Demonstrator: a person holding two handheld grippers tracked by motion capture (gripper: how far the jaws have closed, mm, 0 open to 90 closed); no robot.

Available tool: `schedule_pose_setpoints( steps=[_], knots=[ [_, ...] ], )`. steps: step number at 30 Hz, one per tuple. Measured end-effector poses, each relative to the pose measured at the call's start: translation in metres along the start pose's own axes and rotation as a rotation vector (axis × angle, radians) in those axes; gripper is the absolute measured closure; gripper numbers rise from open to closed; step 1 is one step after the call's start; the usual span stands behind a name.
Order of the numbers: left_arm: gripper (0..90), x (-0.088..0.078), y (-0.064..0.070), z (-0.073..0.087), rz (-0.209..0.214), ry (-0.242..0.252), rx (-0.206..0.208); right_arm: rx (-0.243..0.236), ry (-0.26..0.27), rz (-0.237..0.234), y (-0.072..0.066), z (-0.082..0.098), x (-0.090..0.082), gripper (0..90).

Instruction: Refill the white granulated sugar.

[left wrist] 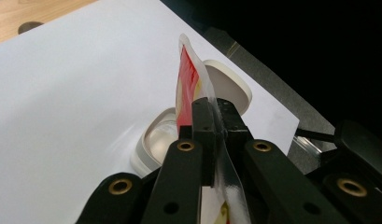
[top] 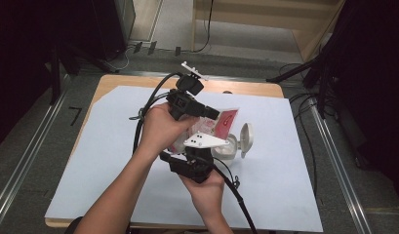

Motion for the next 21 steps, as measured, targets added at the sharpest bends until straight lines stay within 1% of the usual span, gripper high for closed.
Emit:
schedule_pose_setpoints(
  steps=[3,5,7,8,10,12,13,14,17,21],
  knots=[
    [88.6,-0.0014,0.0005,0.001,-0.025,-0.002,0.013,0.003,0.002,-0.01,0.001,-0.0009,0.0021,63.4],
    [88.6,-0.0023,0.0,0.0025,-0.033,0.0,0.014,0.003,-0.003,-0.018,0.0015,-0.0007,0.0035,63.4],
    [88.5,-0.0031,-0.0008,0.0042,-0.027,0.011,0.005,0.004,-0.011,-0.021,0.0013,-0.0004,0.0044,63.4],
    [88.5,-0.0038,-0.0011,0.0058,-0.016,0.027,-0.009,-0.001,-0.017,-0.015,0.0007,-0.0003,0.0052,63.4],
    [88.5,-0.0035,-0.0012,0.0059,-0.016,0.025,-0.012,-0.003,-0.022,-0.01,0.0002,0.0,0.0051,63.4],
    [88.5,-0.0032,-0.0015,0.0063,-0.019,0.016,-0.001,0.001,-0.022,-0.013,0.0003,0.0002,0.0051,63.4],
    [88.5,-0.0027,-0.002,0.007,-0.018,0.019,-0.002,0.001,-0.024,-0.013,0.0005,0.0006,0.0054,63.4],
    [88.5,-0.0021,-0.0019,0.0077,-0.018,0.022,-0.013,0.002,-0.025,-0.018,0.0005,0.0011,0.0057,63.4],
    [88.3,-0.0028,-0.0034,0.0084,-0.012,0.018,-0.01,0.006,-0.03,-0.021,0.0002,0.0017,0.0059,63.3],
    [88.3,-0.0022,-0.0019,0.0081,-0.005,0.022,-0.022,0.01,-0.035,-0.021,-0.0011,0.0016,0.0048,63.0]
  ],
)
Point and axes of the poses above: each handheld gripper's, and its own axes: x roughly forward along the jaws, z roughly out of its underside, y roughly to its right, the point moved 2 cm from there along x, roughly forward along the jaws, and after that the axes turned 11 degrees about -z, right-handed, at the moved point
